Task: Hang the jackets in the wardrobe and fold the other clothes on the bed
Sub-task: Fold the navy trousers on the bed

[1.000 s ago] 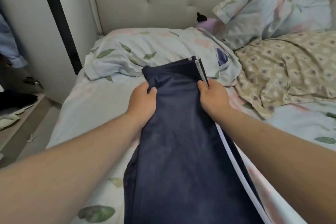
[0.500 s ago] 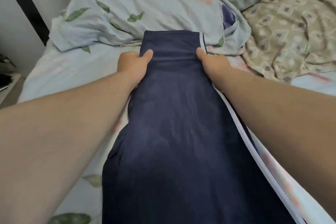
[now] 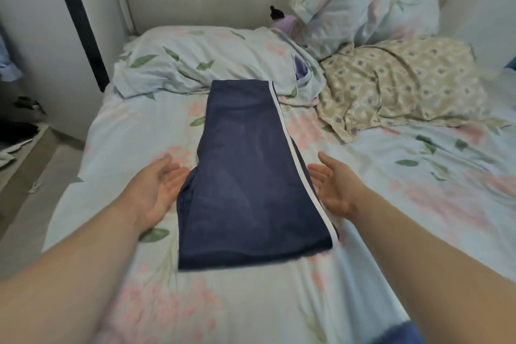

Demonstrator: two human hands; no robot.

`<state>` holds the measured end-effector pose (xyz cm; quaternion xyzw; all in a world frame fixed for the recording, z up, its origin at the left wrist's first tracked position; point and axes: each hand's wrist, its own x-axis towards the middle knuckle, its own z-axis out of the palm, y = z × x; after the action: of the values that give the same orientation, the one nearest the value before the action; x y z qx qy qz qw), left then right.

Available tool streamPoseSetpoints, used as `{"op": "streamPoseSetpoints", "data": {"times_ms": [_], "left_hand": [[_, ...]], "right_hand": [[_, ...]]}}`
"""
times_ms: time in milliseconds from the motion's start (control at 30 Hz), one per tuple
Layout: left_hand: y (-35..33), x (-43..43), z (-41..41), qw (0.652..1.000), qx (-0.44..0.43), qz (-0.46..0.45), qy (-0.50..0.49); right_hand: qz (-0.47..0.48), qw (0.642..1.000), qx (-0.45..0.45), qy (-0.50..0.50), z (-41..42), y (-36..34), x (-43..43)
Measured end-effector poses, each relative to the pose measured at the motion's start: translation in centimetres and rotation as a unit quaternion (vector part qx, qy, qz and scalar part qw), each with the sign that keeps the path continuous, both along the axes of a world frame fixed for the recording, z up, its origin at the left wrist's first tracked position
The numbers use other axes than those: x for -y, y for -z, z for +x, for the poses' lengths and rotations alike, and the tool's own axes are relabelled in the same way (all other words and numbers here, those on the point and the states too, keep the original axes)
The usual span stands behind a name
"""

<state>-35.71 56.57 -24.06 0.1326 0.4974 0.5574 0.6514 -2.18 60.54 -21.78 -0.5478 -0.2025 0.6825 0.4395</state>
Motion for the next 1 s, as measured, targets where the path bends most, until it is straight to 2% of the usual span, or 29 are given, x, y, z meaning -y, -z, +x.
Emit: {"op": "streamPoseSetpoints", "data": {"times_ms": [133, 233, 300, 367, 467, 600, 800, 900, 1000], "left_hand": [[-1.0, 7.3, 2.0, 0.996, -0.058, -0.018, 0.069], [-1.5, 10.0, 3.4, 0.978, -0.155, -0.057, 0.124], [-2.1, 11.0, 4.1, 0.952, -0.247, -0.087, 0.155], [-2.7, 12.5, 4.8, 0.943, -0.283, -0.112, 0.135], [-3.2, 17.3, 5.5, 0.948, -0.267, -0.157, 0.069], [-2.4, 25.0, 5.4, 0.951, -0.249, -0.172, 0.063], [-5.5, 33.8, 5.6, 0.944, -0.328, -0.038, 0.022], [-7.8, 36.8, 5.6, 0.953, -0.300, 0.007, 0.032], [-11.1, 39.1, 5.0, 0.980, -0.198, 0.025, 0.012]], "right_hand": [[-0.055, 0.986, 0.064, -0.142, -0.3, -1.1, 6.7], [-0.044, 0.985, 0.143, -0.082, -1.7, -0.7, 10.9], [-0.031, 0.981, 0.188, -0.041, -2.4, -0.6, 13.1], [-0.035, 0.979, 0.197, -0.024, -2.7, -0.3, 15.0], [-0.066, 0.973, 0.217, -0.037, -2.3, -0.8, 19.0], [-0.076, 0.974, 0.202, -0.066, -1.5, -0.8, 25.4], [0.030, 0.975, 0.203, -0.087, -0.5, -2.5, 34.3], [0.078, 0.976, 0.172, -0.104, 0.0, -4.9, 37.4], [0.081, 0.988, 0.083, -0.103, 0.8, -7.9, 39.8]]}}
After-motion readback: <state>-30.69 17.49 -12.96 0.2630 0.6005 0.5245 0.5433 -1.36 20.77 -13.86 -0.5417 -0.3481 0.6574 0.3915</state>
